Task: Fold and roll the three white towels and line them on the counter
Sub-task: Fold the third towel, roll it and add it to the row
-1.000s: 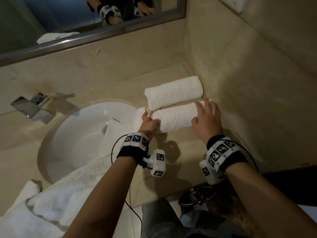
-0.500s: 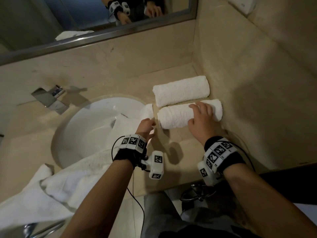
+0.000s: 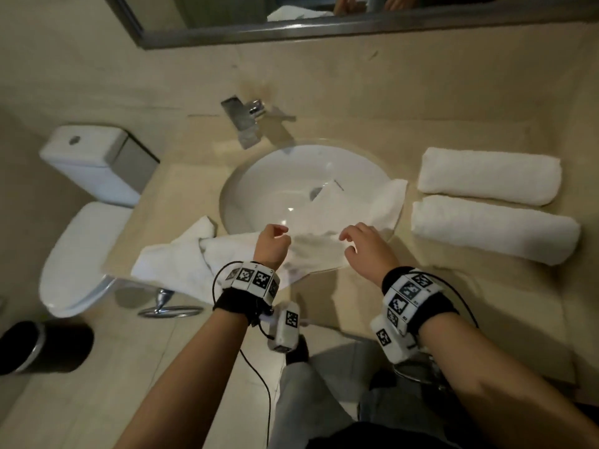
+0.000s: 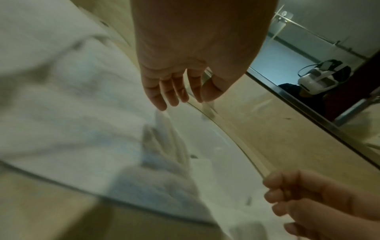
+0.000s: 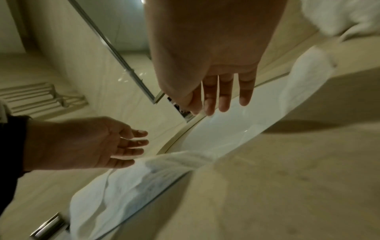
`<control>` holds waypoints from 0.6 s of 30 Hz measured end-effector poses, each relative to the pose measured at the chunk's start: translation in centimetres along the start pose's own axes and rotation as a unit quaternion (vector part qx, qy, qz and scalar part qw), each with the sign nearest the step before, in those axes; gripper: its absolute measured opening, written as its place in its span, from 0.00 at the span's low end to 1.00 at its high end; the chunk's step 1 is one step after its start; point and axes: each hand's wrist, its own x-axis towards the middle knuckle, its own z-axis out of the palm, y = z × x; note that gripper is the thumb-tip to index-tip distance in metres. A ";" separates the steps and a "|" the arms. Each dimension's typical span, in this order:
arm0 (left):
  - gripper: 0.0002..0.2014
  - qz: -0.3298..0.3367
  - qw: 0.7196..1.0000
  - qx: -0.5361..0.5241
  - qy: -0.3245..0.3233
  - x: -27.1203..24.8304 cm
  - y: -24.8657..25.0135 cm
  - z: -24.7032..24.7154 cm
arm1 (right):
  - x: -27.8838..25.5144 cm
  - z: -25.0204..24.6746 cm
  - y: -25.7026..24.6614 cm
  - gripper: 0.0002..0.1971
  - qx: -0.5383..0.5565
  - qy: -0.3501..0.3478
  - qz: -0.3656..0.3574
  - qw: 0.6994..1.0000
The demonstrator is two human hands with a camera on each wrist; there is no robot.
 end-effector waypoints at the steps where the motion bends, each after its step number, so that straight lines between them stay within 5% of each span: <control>1: 0.15 0.004 1.000 0.019 0.016 0.3 -0.8 -1.6 | 0.6 0.9 -0.8 0.15 0.007 -0.018 -0.002 1.000; 6: 0.16 0.002 0.978 0.169 0.118 1.6 -4.8 -9.5 | 3.4 4.3 -5.4 0.15 -0.002 -0.104 -0.015 0.994; 9: 0.17 -0.061 0.960 0.251 0.108 2.6 -7.4 -13.4 | 4.9 6.5 -9.2 0.13 -0.012 -0.202 -0.039 0.979; 13: 0.12 -0.118 0.976 0.173 0.066 4.1 -10.1 -16.5 | 6.1 9.5 -14.2 0.10 -0.054 -0.289 -0.089 0.952; 18: 0.10 -0.091 0.984 0.120 0.093 6.0 -9.9 -18.3 | 7.4 12.6 -19.3 0.19 -0.120 -0.340 -0.093 0.928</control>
